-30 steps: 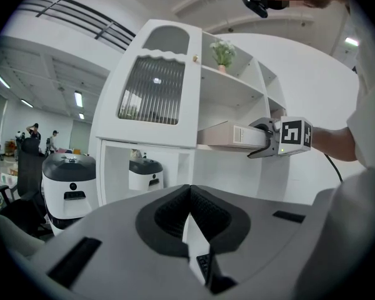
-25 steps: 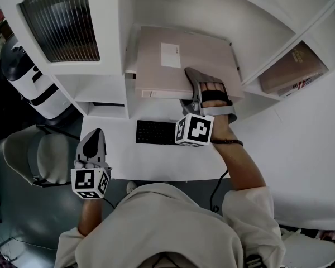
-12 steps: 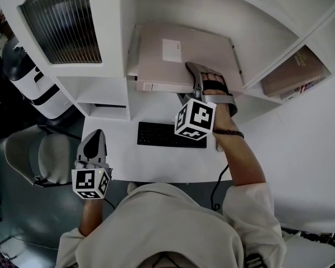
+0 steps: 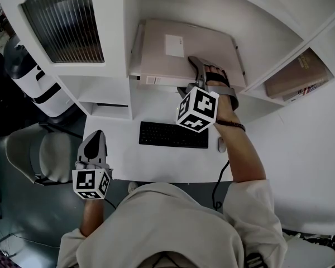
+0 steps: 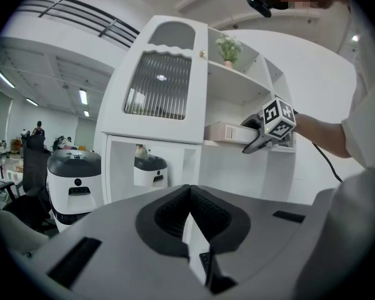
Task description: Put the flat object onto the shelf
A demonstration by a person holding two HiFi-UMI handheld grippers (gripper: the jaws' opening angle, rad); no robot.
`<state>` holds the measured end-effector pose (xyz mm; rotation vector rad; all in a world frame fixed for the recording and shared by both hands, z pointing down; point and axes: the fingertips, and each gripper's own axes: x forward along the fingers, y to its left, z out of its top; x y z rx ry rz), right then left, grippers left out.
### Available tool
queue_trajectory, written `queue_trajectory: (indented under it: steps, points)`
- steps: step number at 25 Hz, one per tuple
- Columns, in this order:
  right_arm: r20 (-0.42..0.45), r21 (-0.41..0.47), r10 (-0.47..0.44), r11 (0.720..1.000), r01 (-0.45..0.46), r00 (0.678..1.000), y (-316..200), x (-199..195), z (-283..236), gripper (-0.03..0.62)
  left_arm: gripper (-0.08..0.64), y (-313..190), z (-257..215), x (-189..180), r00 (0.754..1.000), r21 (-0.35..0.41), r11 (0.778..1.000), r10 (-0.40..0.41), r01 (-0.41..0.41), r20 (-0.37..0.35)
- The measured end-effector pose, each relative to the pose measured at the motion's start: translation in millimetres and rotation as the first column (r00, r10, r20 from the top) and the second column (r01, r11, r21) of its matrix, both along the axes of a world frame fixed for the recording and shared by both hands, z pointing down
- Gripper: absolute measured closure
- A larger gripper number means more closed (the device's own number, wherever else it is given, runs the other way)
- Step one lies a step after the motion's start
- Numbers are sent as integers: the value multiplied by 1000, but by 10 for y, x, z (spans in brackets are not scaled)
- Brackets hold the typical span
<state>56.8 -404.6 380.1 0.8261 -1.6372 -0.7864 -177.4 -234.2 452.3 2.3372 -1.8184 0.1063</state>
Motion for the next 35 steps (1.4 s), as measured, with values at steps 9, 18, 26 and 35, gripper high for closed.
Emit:
queue_trajectory:
  steps: [9,18,26,35]
  points:
    - [57,-86,37,996,-32,998,-184,-54,1,139,568,74,17,-74,1000,-6,1000,-24,24,-1]
    - [99,-152,36,988,-21,994,-198,-89,-15,129,568,157,33,-147,999,-13,999,-47,47,1]
    - [96,-129,25,992,-12,995,-193,-85,-25,124,568,220,2,-144,999,-7,999,-38,38,4]
    - [67,-55,4,998,0,998,44,-52,-149,168,568,317,17,-235,1000,-7,1000,-17,17,4]
